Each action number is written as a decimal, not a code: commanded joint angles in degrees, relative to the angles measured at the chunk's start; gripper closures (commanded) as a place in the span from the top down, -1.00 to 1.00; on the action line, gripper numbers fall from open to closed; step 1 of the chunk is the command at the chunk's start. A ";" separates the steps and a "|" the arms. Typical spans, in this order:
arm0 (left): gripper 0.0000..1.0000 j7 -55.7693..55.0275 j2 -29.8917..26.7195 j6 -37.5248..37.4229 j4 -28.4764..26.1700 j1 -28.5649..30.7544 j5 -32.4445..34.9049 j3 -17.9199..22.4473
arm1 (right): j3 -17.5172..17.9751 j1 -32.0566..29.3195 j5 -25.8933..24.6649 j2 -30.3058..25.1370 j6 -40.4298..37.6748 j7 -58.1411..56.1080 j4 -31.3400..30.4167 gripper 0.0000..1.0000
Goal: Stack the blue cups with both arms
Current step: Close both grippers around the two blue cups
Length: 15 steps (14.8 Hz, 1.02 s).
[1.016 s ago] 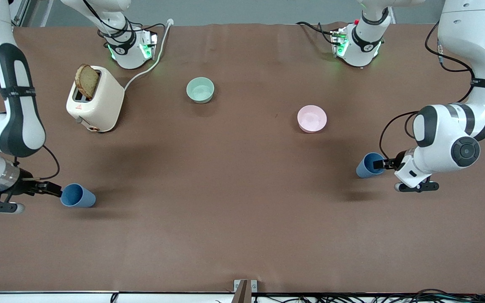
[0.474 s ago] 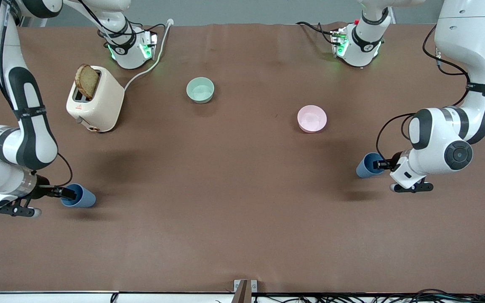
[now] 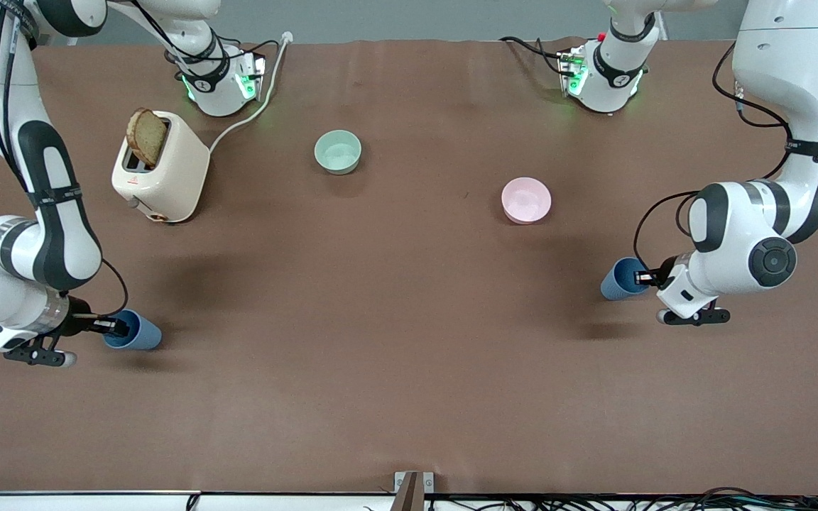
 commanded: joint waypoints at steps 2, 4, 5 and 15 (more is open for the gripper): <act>-0.99 -0.52 -0.45 -4.03 3.85 -0.28 0.93 -0.20 | 1.02 -1.06 0.61 -0.78 -0.27 -0.17 0.25 -0.93; -0.99 -0.34 -0.45 -9.56 8.77 -0.37 0.84 -0.29 | 0.93 -0.88 0.61 -1.66 -0.71 -0.17 0.34 -0.93; -0.99 0.27 -0.28 -12.46 11.84 -0.63 0.58 -0.72 | 0.93 -0.97 0.61 -3.23 -1.50 -0.35 0.34 -0.93; -0.99 -0.43 7.53 -14.16 29.53 -14.68 0.58 -10.75 | 0.84 1.84 -0.35 -27.65 -22.76 1.06 -2.11 -0.94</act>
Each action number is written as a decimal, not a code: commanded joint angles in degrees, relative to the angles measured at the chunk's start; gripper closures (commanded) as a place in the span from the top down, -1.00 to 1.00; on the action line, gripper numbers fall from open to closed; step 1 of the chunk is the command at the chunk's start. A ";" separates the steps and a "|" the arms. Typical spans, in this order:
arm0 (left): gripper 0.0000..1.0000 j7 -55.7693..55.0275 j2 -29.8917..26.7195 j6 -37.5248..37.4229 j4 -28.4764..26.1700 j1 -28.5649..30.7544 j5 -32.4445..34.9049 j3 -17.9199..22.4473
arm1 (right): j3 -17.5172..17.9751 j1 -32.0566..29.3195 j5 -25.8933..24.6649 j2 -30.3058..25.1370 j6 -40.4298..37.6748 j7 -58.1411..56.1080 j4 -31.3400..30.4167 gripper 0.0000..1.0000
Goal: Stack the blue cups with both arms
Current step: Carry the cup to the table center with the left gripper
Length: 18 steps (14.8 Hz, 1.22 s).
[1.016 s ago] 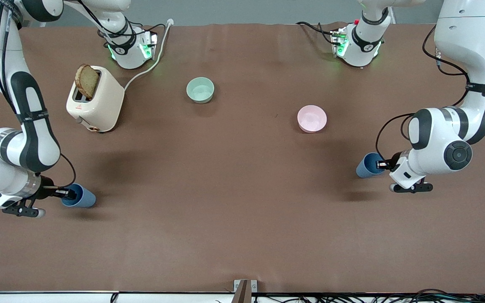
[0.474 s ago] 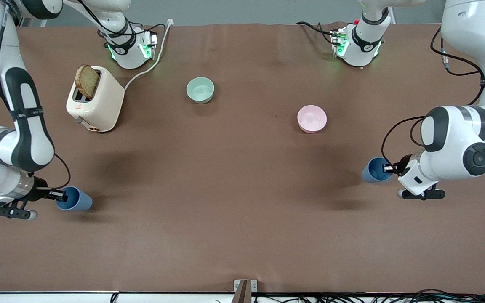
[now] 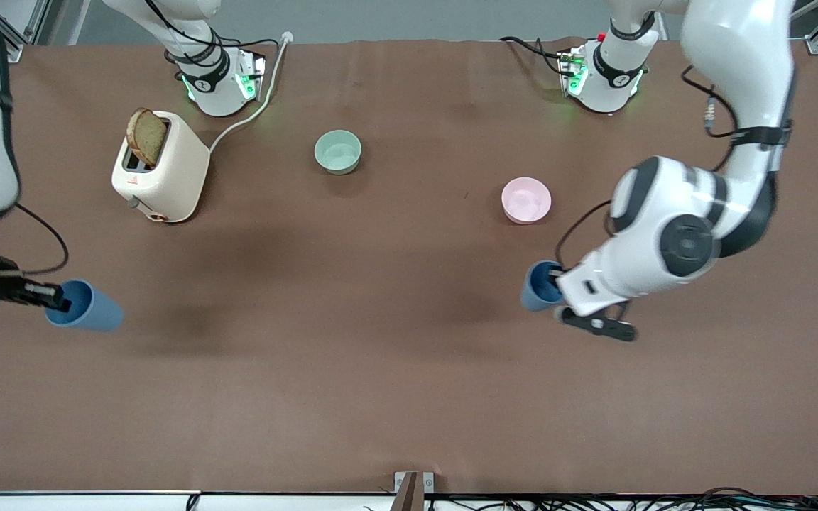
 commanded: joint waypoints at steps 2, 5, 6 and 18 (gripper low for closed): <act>-0.99 -0.01 5.90 -0.63 5.99 -7.26 0.70 0.17 | 0.30 1.11 -1.54 -13.01 -4.12 0.89 -8.51 -0.94; -0.99 -0.18 9.68 2.51 6.35 -12.19 0.61 0.17 | 0.83 1.73 -1.72 -19.70 -9.91 2.98 -11.51 -0.94; -0.99 -0.10 10.39 5.06 6.35 -14.03 0.61 0.17 | 0.92 2.16 -1.80 -21.38 -12.46 4.57 -11.52 -0.95; -0.89 -1.14 15.67 9.74 6.08 -24.15 2.19 1.14 | 1.36 5.51 -3.04 -17.89 -16.17 8.45 -2.22 -0.96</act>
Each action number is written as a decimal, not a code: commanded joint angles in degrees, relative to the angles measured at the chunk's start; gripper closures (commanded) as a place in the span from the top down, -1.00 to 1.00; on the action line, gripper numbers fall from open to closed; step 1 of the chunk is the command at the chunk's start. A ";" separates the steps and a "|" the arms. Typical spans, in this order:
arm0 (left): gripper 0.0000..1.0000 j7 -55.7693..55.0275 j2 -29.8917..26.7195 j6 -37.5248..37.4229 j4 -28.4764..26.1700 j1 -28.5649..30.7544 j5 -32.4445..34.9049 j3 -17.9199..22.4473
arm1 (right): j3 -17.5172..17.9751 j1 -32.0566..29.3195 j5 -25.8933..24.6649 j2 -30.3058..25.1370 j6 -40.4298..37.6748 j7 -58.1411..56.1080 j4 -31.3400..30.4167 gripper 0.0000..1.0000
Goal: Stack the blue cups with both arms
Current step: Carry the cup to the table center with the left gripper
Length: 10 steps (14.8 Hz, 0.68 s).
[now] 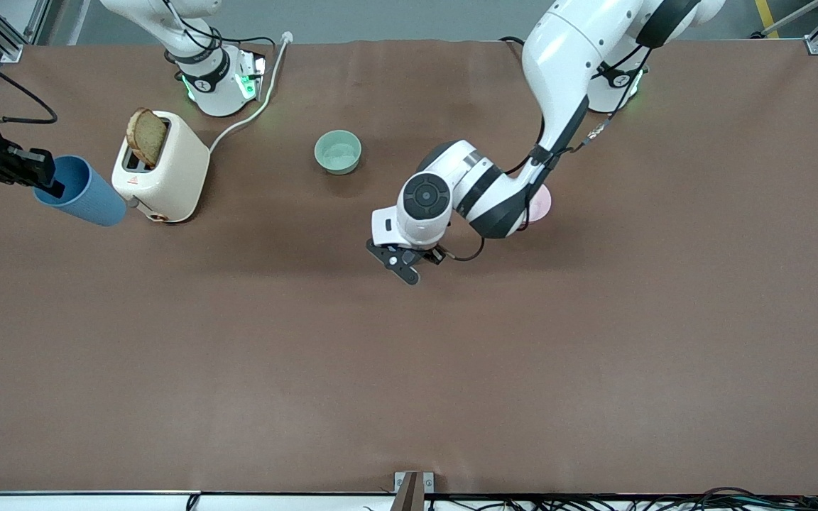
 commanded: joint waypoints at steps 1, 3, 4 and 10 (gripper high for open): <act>-0.82 -1.14 1.47 -0.01 1.48 -0.59 1.32 0.74 | -0.07 0.19 -0.87 3.79 -1.22 1.04 5.56 -0.96; 0.48 -1.31 1.04 0.34 1.48 -0.59 1.41 0.83 | -0.07 0.10 -0.96 5.55 -2.71 0.96 8.55 -0.96; 0.99 -1.49 0.08 0.26 1.48 -0.67 1.41 0.91 | -0.07 0.01 -0.96 6.26 -3.59 0.96 9.52 -0.96; 1.00 -1.84 -10.29 -9.74 1.65 0.29 0.62 0.74 | -0.07 0.19 -0.87 6.35 -5.36 1.39 9.27 -0.96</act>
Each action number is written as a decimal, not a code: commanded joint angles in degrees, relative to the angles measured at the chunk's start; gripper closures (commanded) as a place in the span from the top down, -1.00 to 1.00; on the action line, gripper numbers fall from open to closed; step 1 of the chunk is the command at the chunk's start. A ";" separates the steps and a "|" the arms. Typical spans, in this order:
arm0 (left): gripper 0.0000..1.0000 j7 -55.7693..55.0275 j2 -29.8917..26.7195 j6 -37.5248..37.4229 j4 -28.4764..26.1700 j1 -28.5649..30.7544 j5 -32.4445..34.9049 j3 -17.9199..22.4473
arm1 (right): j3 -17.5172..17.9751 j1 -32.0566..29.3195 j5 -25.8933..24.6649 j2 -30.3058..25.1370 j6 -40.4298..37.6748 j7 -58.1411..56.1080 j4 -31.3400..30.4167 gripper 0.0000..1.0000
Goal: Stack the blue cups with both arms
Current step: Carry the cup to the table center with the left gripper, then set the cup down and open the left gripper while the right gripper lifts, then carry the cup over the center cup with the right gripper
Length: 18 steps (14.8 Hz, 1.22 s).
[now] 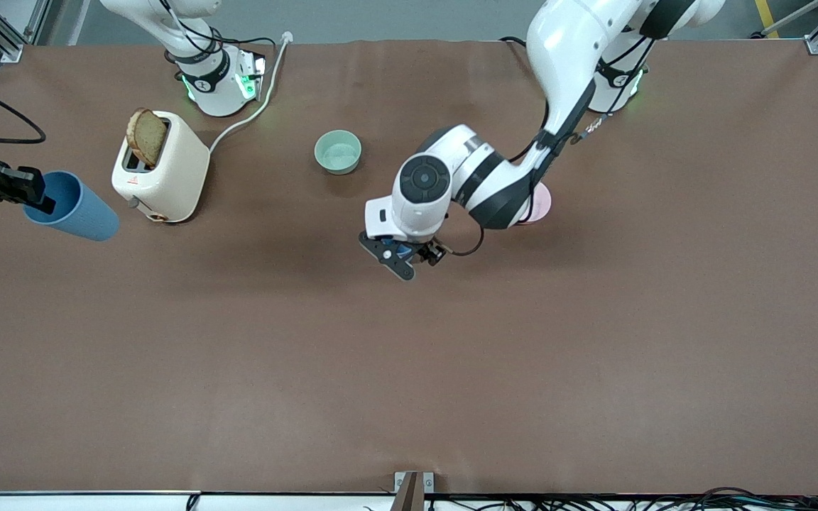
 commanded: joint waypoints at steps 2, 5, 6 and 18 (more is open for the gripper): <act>1.00 -1.24 -9.40 -8.78 -1.07 1.93 0.74 2.66 | 0.05 0.52 -0.58 0.30 -1.17 1.48 1.11 -0.96; 1.00 -1.33 -12.40 -10.29 -1.08 9.91 1.00 6.62 | 0.14 3.32 0.56 0.38 -0.73 2.53 1.02 -0.96; 1.00 -1.33 -12.49 -10.29 -0.90 12.73 1.09 7.24 | 0.14 4.81 1.43 0.73 0.05 3.84 0.84 -0.96; 1.00 -4.41 -22.51 -10.47 -1.25 33.04 4.17 8.75 | 0.05 34.25 2.67 10.39 22.19 33.37 -3.64 -0.96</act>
